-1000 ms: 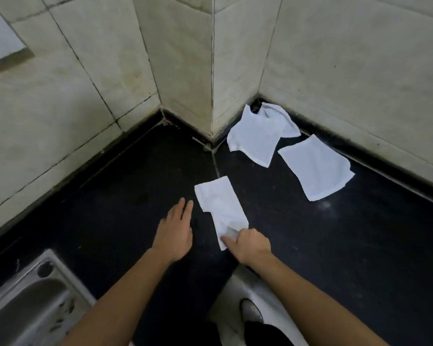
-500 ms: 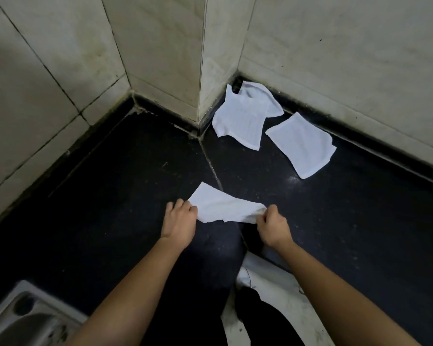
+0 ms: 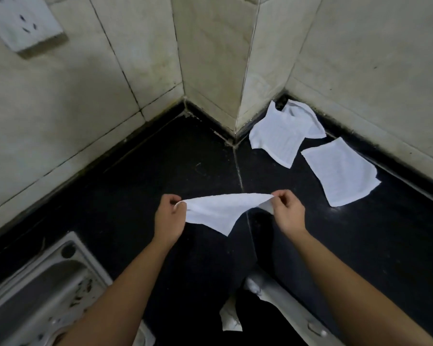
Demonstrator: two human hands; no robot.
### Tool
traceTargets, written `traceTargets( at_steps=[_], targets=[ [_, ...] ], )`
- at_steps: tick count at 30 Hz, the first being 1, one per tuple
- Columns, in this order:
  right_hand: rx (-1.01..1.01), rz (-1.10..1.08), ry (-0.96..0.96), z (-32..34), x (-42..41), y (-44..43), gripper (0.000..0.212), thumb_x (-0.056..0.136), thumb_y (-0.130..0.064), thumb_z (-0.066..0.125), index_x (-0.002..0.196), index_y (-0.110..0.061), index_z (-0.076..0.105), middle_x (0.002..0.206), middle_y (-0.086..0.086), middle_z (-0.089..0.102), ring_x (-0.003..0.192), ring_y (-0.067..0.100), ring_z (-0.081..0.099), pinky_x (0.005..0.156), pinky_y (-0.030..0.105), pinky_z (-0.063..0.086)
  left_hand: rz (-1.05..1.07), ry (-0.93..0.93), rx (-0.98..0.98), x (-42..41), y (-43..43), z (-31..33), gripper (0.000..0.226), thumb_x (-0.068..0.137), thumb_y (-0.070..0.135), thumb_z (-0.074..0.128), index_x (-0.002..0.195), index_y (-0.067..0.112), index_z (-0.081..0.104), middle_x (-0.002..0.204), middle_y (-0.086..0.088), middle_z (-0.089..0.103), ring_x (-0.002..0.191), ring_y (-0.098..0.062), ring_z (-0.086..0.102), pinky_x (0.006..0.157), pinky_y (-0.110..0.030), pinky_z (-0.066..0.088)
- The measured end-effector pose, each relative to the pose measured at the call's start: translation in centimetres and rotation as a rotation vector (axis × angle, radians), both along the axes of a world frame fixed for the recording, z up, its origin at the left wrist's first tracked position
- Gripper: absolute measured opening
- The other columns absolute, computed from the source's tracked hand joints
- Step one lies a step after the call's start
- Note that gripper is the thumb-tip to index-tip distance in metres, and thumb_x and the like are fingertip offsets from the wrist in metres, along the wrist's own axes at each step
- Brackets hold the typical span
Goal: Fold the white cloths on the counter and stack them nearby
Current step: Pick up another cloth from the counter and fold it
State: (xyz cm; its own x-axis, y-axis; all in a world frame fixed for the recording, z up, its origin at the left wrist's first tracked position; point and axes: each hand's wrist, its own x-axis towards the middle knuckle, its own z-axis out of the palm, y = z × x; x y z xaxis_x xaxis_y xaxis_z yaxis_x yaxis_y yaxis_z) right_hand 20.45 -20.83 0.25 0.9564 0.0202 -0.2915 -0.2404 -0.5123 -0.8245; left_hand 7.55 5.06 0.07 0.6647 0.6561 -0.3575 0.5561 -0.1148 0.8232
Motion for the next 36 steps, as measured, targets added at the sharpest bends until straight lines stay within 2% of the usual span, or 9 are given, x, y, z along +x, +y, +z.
traceTargets(
  at_steps=[6,9,12,14,16,22,26,32,36],
  targets=[
    [0.261,-0.079,0.269,-0.3,1.8,-0.9,0.025,0.08,-0.022,0.056,0.06,-0.018,0.043,0.059,-0.005,0.039,0.058,0.013,0.037,0.053,0.029,0.033,0.33,0.109,-0.684,-1.4,-1.5,-0.3,0.018,0.086,0.027,0.069,0.095,0.012,0.07,0.079,-0.005,0.065,0.052,-0.013,0.053,0.045,-0.027,0.043],
    [0.194,-0.076,0.386,-1.9,2.1,-2.2,0.02,0.087,-0.025,0.062,0.074,-0.009,0.064,0.056,0.002,0.051,0.05,0.015,0.045,0.047,0.031,0.04,0.265,0.258,-0.412,-2.4,-2.5,-2.2,0.025,0.09,0.028,0.068,0.106,0.008,0.067,0.105,-0.013,0.068,0.078,-0.023,0.061,0.06,-0.034,0.052],
    [-0.044,0.04,0.383,-4.1,2.1,-3.3,0.019,0.094,-0.033,0.062,0.097,-0.018,0.073,0.077,0.004,0.069,0.066,0.02,0.063,0.065,0.037,0.057,0.062,0.483,0.161,-3.2,-4.0,-3.6,0.043,0.091,0.031,0.065,0.126,0.008,0.056,0.127,-0.019,0.054,0.112,-0.036,0.053,0.09,-0.044,0.049],
    [-0.156,0.132,0.358,-5.1,1.8,-4.0,0.02,0.095,-0.037,0.061,0.103,-0.022,0.072,0.093,0.003,0.073,0.087,0.024,0.069,0.084,0.042,0.058,-0.146,0.415,0.495,-3.4,-5.2,-3.9,0.046,0.088,0.033,0.067,0.126,0.01,0.057,0.127,-0.018,0.051,0.115,-0.037,0.049,0.091,-0.047,0.047],
    [-0.251,0.226,0.306,-5.6,1.5,-4.4,0.025,0.095,-0.039,0.061,0.109,-0.021,0.07,0.1,0.001,0.071,0.097,0.023,0.068,0.085,0.036,0.054,-0.346,0.283,0.647,-2.5,-6.6,-4.0,0.044,0.085,0.039,0.07,0.12,0.014,0.062,0.121,-0.012,0.054,0.109,-0.033,0.052,0.088,-0.045,0.047],
    [-0.506,0.459,0.075,-6.4,0.7,-4.6,0.048,0.094,-0.048,0.058,0.135,-0.025,0.049,0.127,0.004,0.044,0.095,0.027,0.063,0.081,0.038,0.052,-0.861,0.4,0.736,0.4,-9.9,-5.8,0.051,0.081,0.066,0.057,0.116,0.029,0.062,0.125,0.003,0.048,0.118,-0.021,0.045,0.097,-0.038,0.042],
    [-0.528,0.422,0.103,-6.8,1.5,-3.9,0.032,0.094,-0.043,0.06,0.117,-0.02,0.061,0.124,0.005,0.045,0.083,0.023,0.059,0.077,0.035,0.052,-0.772,0.343,0.683,0.5,-10.1,-6.6,0.036,0.089,0.052,0.059,0.109,0.025,0.069,0.121,0.001,0.053,0.115,-0.02,0.047,0.095,-0.034,0.043],
    [-0.149,0.202,0.227,-5.7,2.8,-3.3,0.009,0.083,-0.028,0.073,0.086,-0.025,0.065,0.084,-0.006,0.069,0.081,0.011,0.065,0.066,0.017,0.049,-0.527,0.229,0.285,0.9,-8.5,-4.4,0.015,0.082,0.035,0.076,0.091,0.024,0.07,0.097,0.011,0.061,0.092,-0.012,0.06,0.078,-0.024,0.047],
    [0.1,0.085,0.278,-3.0,3.7,-2.7,0.019,0.082,-0.017,0.071,0.1,-0.022,0.068,0.079,0.004,0.074,0.07,0.012,0.07,0.072,0.029,0.058,-0.365,0.15,0.196,1.8,-5.5,-1.2,0.016,0.089,0.03,0.07,0.102,0.022,0.074,0.093,0.009,0.07,0.088,-0.012,0.065,0.079,-0.028,0.051]
  ],
)
